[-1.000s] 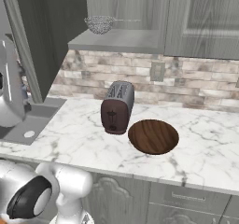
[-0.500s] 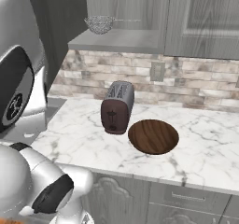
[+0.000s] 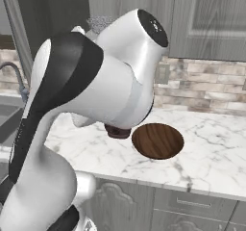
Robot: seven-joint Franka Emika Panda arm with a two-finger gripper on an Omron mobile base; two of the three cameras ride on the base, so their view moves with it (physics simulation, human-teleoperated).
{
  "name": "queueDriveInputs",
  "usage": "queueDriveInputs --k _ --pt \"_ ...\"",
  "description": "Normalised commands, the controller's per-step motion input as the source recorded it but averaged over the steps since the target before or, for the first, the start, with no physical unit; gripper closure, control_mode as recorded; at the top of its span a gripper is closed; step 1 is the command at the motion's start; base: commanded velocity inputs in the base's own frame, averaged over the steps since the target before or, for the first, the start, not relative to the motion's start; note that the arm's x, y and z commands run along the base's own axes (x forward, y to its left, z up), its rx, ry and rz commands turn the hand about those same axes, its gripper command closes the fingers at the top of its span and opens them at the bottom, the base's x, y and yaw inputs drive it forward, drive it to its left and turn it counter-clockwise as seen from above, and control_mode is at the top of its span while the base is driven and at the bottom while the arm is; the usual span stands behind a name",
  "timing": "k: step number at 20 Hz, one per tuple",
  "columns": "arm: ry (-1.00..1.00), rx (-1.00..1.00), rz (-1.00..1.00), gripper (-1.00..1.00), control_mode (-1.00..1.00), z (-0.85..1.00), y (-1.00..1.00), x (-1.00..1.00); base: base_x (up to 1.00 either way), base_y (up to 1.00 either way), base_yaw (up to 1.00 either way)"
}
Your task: Open the cabinet and setup a tea strainer by placing it in the bowl upright.
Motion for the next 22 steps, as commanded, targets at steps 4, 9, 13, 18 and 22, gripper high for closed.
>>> queueDriveInputs --k 4,9,13,18,22 --pt "0.0 0.37 0.22 -1.0 -1.0 -0.21 0.0 0.59 0.0 0.0 0.0" --pt "-0.03 0.27 0.09 -1.0 -1.0 0.0 0.0 0.53 0.0 0.0 0.0" --pt "-0.14 0.21 0.07 -1.0 -1.0 0.0 0.03 0.12 0.0 0.0 0.0" --pt "-0.1 0.14 0.15 -1.0 -1.0 0.28 0.38 0.0 0.0 0.0 0.0" --pt "-0.06 0.0 0.11 -1.0 -1.0 0.3 0.6 -0.01 0.0 0.0 0.0"
